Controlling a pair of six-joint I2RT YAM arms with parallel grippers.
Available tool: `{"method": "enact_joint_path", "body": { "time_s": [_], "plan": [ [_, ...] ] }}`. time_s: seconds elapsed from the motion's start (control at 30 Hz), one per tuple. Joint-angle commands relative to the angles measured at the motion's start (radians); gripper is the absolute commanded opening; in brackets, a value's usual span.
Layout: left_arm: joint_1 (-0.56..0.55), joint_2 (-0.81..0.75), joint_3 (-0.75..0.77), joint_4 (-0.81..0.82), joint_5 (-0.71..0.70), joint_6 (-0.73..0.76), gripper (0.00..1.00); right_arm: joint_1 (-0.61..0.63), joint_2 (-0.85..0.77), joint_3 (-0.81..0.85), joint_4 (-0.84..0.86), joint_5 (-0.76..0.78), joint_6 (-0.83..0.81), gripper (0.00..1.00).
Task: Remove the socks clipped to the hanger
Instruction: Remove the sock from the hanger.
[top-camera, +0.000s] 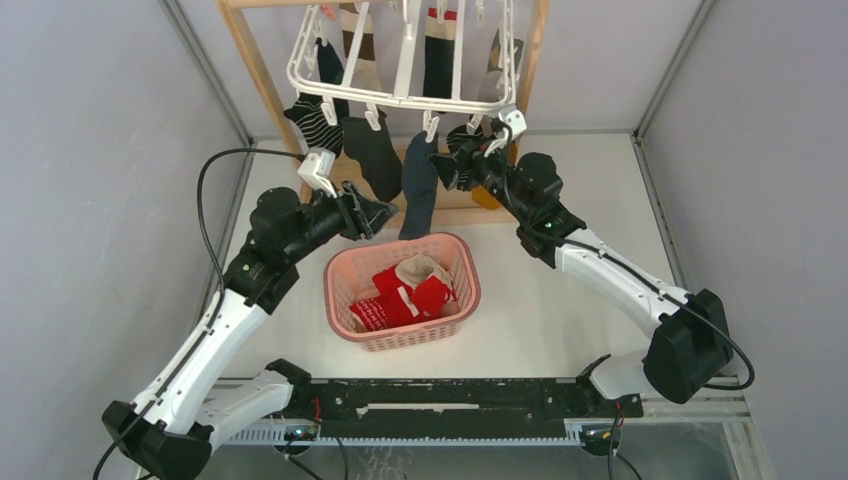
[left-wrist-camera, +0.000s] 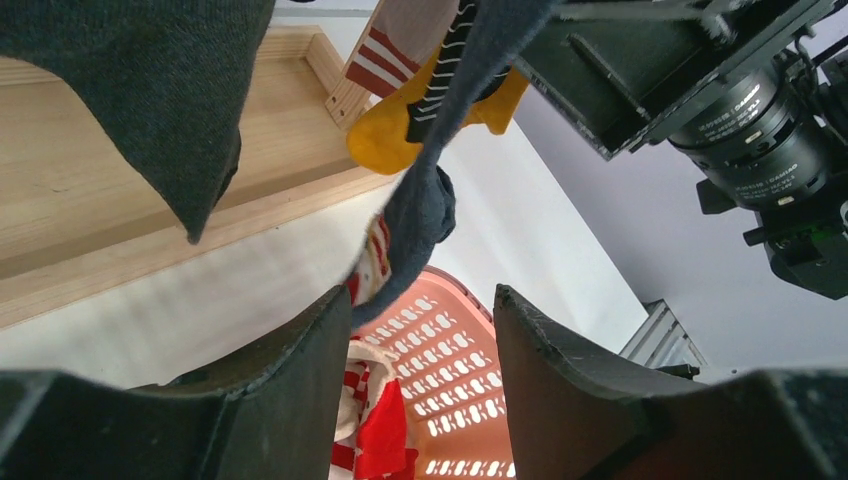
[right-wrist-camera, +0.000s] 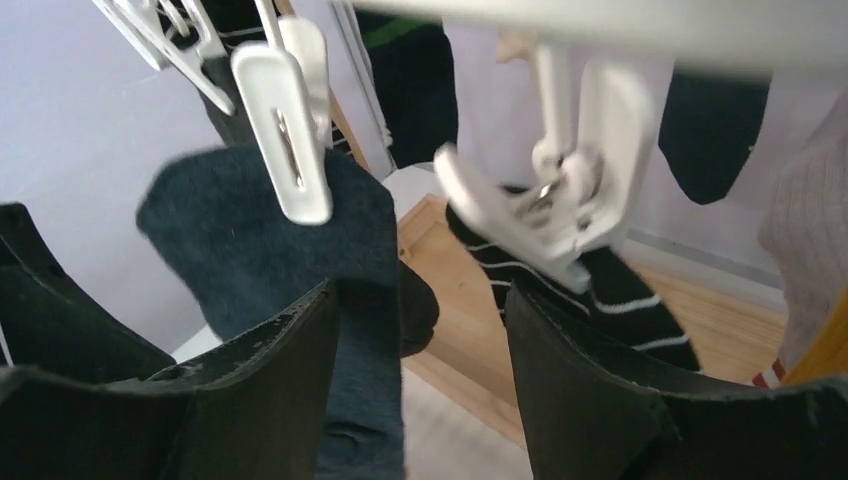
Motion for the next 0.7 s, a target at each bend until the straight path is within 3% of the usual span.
{"method": "enact_joint_path", "body": {
  "time_s": [0.0,0.2,0.3,0.37,0.53,0.67],
  "plan": [
    [0.006,0.016,0.031,0.036,0.023,0.005,0.59,0.005,-0.031,-0.038,0.053,0.006,-0.065,0.7],
    [0.005,0.032,0.029,0.047,0.038,0.002,0.56,-0.031,0.019,-0.073,0.173,-0.227,-0.043,0.8],
    [0.005,0.03,0.027,0.048,0.043,0.006,0.56,-0.051,0.068,-0.073,0.234,-0.317,0.013,0.79],
    [0.005,0.03,0.027,0.046,0.043,0.01,0.56,-0.051,0.083,-0.072,0.26,-0.336,0.027,0.69],
    [0.005,0.033,0.023,0.048,0.048,0.01,0.55,-0.046,0.082,-0.068,0.256,-0.329,0.035,0.16],
    [0.005,0.034,0.023,0.054,0.054,0.005,0.55,-0.04,0.053,-0.067,0.221,-0.29,0.023,0.06]
  ]
}}
